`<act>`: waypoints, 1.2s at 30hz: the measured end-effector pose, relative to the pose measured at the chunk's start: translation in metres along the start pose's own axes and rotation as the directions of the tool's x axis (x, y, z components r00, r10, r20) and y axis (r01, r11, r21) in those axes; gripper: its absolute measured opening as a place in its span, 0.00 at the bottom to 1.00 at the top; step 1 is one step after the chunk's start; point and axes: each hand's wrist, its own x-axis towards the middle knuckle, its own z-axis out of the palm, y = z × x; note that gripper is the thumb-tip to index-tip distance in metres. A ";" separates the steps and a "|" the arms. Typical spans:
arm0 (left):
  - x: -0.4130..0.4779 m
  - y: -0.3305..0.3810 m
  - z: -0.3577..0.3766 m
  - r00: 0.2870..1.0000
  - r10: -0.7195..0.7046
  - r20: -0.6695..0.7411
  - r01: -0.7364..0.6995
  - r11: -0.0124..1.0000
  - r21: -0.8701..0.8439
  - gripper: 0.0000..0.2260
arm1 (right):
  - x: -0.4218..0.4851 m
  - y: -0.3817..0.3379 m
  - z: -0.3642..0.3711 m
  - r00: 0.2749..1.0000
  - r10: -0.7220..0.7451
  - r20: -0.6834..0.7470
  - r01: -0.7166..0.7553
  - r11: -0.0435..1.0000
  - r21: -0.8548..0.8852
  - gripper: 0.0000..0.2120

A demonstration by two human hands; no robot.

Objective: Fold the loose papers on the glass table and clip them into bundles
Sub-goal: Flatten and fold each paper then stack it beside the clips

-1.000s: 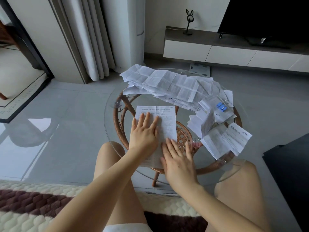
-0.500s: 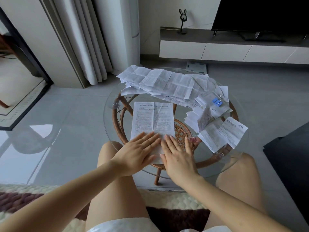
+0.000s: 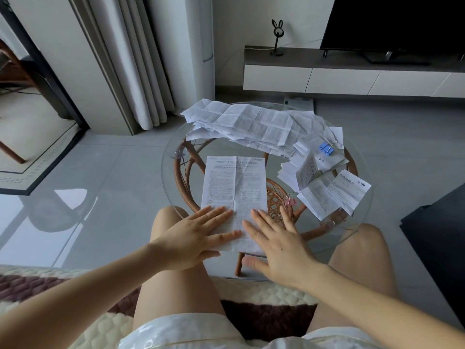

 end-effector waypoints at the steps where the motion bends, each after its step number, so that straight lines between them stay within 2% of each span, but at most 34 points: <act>1: -0.001 0.004 -0.003 1.000 -0.012 -0.010 0.012 0.997 -0.078 0.22 | -0.008 0.000 0.002 0.998 -0.047 -0.036 0.047 0.999 -0.012 0.37; 3: -0.001 0.012 -0.014 0.997 -0.071 -0.042 0.054 0.944 -0.326 0.21 | -0.019 0.001 0.001 0.982 -0.124 -0.142 0.125 0.992 -0.006 0.35; 4: -0.002 0.016 -0.021 0.994 -0.108 -0.013 0.091 0.890 -0.446 0.22 | -0.021 0.006 0.003 0.969 -0.132 -0.211 0.148 0.987 0.063 0.30; 6: -0.003 0.022 -0.035 0.982 -0.158 0.102 0.188 0.799 -0.572 0.21 | -0.025 0.015 0.000 0.951 -0.036 -0.307 0.155 0.915 0.373 0.20; 7: -0.004 0.023 -0.041 0.972 -0.171 0.162 0.234 0.757 -0.610 0.19 | -0.026 0.020 -0.006 0.949 0.046 -0.312 0.125 0.854 0.506 0.20; 9: -0.003 0.021 -0.050 0.955 -0.179 0.238 0.293 0.709 -0.642 0.21 | -0.025 0.022 -0.016 0.961 0.165 -0.220 0.022 0.752 0.659 0.30; 10: -0.001 0.017 -0.053 0.949 -0.193 0.250 0.310 0.723 -0.617 0.26 | -0.024 0.022 -0.019 0.963 0.189 -0.190 -0.013 0.741 0.671 0.33; 12: 0.003 0.005 -0.056 0.919 -0.258 0.298 0.381 0.772 -0.509 0.39 | -0.022 0.024 -0.025 0.967 0.219 -0.127 -0.080 0.739 0.669 0.27; 13: 0.004 0.000 -0.054 0.897 -0.311 0.314 0.430 0.774 -0.464 0.42 | -0.019 0.027 -0.026 0.964 0.240 -0.116 -0.100 0.729 0.677 0.23; 14: 0.005 -0.005 -0.051 0.893 -0.345 0.289 0.445 0.774 -0.451 0.40 | -0.015 0.030 -0.027 0.960 0.262 -0.103 -0.122 0.717 0.686 0.21; 17: 0.005 -0.012 -0.034 0.923 -0.364 0.129 0.375 0.766 -0.523 0.20 | -0.004 0.036 -0.034 0.953 0.301 -0.037 -0.186 0.678 0.711 0.22; 18: 0.003 -0.012 -0.029 0.924 -0.366 0.108 0.363 0.758 -0.542 0.20 | 0.000 0.037 -0.037 0.949 0.314 -0.021 -0.203 0.662 0.722 0.22; 21: 0.001 -0.015 -0.019 0.929 -0.364 0.069 0.341 0.768 -0.542 0.39 | 0.017 0.039 -0.049 0.947 0.320 0.037 -0.235 0.606 0.760 0.18; 24: 0.001 -0.015 -0.013 0.917 -0.400 0.007 0.334 0.757 -0.562 0.42 | 0.036 0.044 -0.053 0.942 0.325 0.081 -0.268 0.591 0.761 0.13; 27: 0.004 -0.007 -0.005 0.814 -0.574 -0.088 0.408 0.673 -0.617 0.39 | 0.049 0.045 -0.056 0.943 0.322 0.082 -0.279 0.633 0.722 0.05; 29: 0.010 0.001 -0.004 0.697 -0.708 -0.114 0.513 0.604 -0.610 0.35 | 0.053 0.044 -0.056 0.942 0.326 0.082 -0.291 0.668 0.685 0.06; 32: 0.025 0.005 -0.017 0.510 -0.849 -0.140 0.671 0.494 -0.553 0.24 | 0.057 0.040 -0.053 0.943 0.328 0.050 -0.292 0.751 0.592 0.08; 33: 0.029 0.004 -0.022 0.479 -0.855 -0.197 0.696 0.507 -0.508 0.19 | 0.059 0.038 -0.054 0.944 0.328 0.036 -0.293 0.780 0.553 0.10; 34: 0.033 0.004 -0.025 0.486 -0.824 -0.291 0.691 0.566 -0.449 0.14 | 0.061 0.038 -0.054 0.944 0.329 0.031 -0.296 0.803 0.517 0.12; 36: 0.041 0.007 -0.027 0.594 -0.680 -0.430 0.594 0.731 -0.334 0.12 | 0.064 0.036 -0.059 0.947 0.321 0.027 -0.298 0.839 0.456 0.15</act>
